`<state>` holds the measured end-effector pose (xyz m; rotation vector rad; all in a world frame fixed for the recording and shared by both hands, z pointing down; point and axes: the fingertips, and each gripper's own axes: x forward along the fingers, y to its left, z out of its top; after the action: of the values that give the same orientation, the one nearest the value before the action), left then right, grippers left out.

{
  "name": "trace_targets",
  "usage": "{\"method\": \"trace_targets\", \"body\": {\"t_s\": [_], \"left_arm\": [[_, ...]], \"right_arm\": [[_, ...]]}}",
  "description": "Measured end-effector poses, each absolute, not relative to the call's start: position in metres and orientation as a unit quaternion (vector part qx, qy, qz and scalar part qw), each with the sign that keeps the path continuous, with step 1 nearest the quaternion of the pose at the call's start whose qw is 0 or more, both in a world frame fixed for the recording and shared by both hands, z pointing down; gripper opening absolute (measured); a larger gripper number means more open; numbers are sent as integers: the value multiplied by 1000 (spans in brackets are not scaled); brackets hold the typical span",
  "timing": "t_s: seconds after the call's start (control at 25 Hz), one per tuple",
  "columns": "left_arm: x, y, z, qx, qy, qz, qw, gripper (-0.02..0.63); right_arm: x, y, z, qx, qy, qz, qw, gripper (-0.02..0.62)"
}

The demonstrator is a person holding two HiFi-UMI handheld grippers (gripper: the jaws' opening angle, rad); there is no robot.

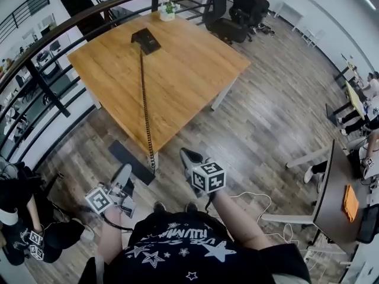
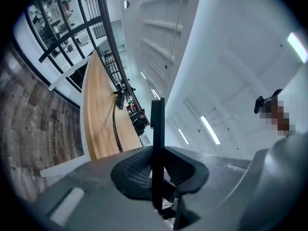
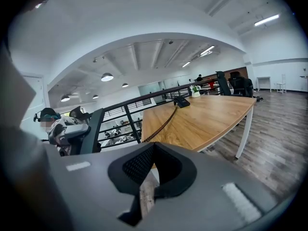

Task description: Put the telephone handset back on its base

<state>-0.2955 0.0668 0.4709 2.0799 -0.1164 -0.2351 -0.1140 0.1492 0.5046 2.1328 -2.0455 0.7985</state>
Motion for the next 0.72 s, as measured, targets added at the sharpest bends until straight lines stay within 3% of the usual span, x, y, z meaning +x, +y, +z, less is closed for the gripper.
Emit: {"method": "trace_targets", "body": {"t_s": [0.28,0.72], "left_arm": [[-305,36,464,862,-28,-95,497,77],[-262,13,459,861,-48,-114,494,77]], "right_arm": [[-118,139,494,718,-648,251,41,2],[-78,130,503,746,-613,257,32,2]]}}
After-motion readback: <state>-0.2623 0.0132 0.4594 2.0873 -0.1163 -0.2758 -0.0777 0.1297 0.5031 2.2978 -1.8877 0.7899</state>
